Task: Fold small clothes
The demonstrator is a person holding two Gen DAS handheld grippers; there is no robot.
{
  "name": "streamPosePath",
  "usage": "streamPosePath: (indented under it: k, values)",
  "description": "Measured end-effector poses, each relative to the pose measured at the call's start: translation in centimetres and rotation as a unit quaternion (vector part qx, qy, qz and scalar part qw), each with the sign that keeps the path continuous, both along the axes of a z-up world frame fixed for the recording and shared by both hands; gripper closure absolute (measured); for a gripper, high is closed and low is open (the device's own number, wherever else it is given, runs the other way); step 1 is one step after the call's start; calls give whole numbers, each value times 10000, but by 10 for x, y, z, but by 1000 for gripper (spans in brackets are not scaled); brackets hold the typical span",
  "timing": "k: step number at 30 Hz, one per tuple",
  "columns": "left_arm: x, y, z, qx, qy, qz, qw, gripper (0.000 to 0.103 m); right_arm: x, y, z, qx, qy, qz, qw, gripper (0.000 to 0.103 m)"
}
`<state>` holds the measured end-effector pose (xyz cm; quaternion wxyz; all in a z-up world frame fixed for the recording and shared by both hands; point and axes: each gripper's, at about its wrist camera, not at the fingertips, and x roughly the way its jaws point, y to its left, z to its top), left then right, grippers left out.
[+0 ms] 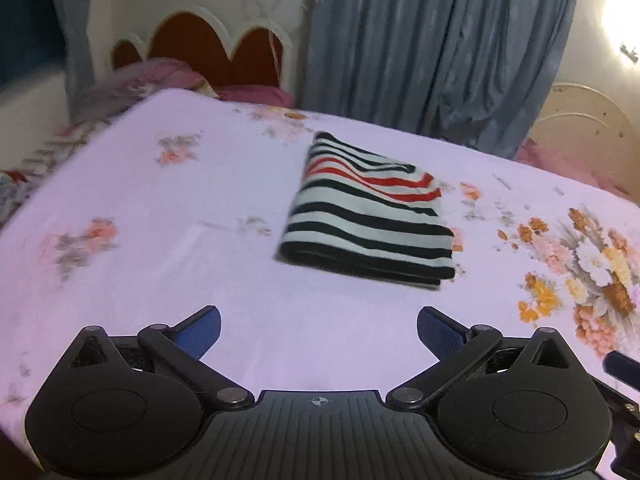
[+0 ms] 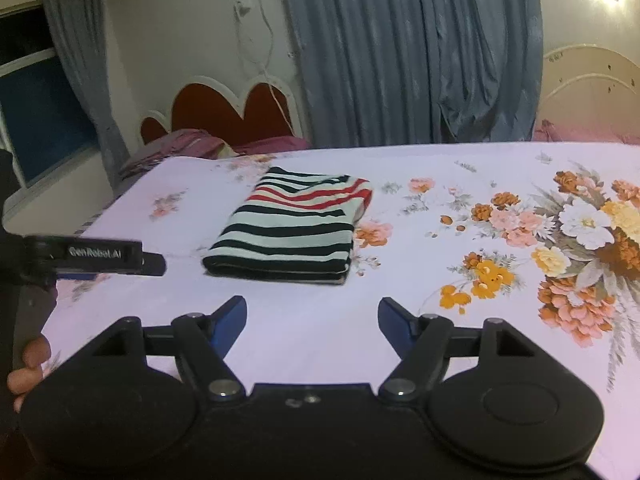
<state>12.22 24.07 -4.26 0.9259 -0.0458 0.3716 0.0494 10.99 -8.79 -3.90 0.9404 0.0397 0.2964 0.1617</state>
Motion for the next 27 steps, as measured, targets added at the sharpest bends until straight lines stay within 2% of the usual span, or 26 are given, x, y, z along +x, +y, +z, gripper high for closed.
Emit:
streamPosePath:
  k: [3,4,5,6,9,11,19,22,27]
  values:
    - [-26,-23,6,1202,-99,-60,9927,0,-25,-3,6,-60,-133,29,9999,31]
    - [-34,-30,7,1438,-157,-133,9894,0,-33,-5,9,-54,-174,15,9998,30]
    - [-45,-34,9,1473,-239,-200,9886,0,-40,-8,10,-15,-203,2,9998,30]
    - [-50,-35,12,1355,-275,-247,9901,0,-46,-10,12,24,-222,-19,9997,30]
    - [-67,-31,23,575,-300,-374,9972,0,-65,-17,19,23,-315,-90,9995,29]
    - [-79,-31,28,315,-322,-387,9982,0,-77,-21,24,-5,-402,-153,9991,27]
    - [-118,-39,37,302,-438,-506,9973,0,-107,-33,49,-123,-622,-522,9966,20]
    - [-129,-41,43,377,-505,-539,9966,0,-114,-35,55,8,-727,-559,9958,9]
    - [-138,-36,52,336,-593,-535,9962,0,-118,-31,59,80,-845,-544,9949,9]
